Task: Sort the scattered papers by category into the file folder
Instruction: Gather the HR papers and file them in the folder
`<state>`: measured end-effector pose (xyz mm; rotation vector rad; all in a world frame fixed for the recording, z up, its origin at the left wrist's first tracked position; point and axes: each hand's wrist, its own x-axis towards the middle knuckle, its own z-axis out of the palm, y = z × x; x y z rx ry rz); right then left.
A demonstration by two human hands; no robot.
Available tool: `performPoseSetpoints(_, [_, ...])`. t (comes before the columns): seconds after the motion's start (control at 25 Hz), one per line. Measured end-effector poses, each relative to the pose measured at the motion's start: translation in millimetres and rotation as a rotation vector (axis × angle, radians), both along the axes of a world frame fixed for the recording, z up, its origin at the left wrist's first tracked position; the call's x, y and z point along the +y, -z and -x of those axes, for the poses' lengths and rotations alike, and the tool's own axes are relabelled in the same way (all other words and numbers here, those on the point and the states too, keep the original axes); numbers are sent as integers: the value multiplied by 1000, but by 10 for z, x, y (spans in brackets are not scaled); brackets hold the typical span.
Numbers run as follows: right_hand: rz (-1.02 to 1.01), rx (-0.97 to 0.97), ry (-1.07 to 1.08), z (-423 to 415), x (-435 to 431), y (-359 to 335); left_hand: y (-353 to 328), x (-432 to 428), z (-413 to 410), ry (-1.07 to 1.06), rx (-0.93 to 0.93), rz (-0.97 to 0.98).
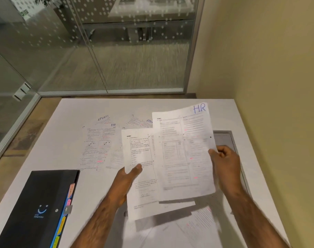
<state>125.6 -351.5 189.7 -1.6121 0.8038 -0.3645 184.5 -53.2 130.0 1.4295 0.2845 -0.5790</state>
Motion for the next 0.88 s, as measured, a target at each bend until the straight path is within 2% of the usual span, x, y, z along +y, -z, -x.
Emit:
performPoseSetpoints(0.12, [-78, 60, -35, 223, 162, 214, -97, -107, 61, -12, -9, 27])
performPoseSetpoints(0.2, [-136, 112, -71, 299, 244, 299, -144, -159, 111, 64, -24, 16])
performPoseSetpoints(0.36, [-549, 96, -187, 350, 318, 269, -197, -247, 205, 130, -82, 0])
performPoseSetpoints(0.44, [-649, 111, -351, 364, 276, 226, -210, -274, 241, 163, -108, 5])
performPoseSetpoints(0.52, [-570, 146, -455, 383, 238, 210, -222, -301, 284, 217, -156, -46])
performPoseSetpoints(0.68, [-298, 84, -341, 422, 234, 149, -265, -361, 396, 199, -261, -174])
performPoseSetpoints(0.88, [-176, 91, -297, 533, 232, 295, -161, -399, 517, 162, -299, -192])
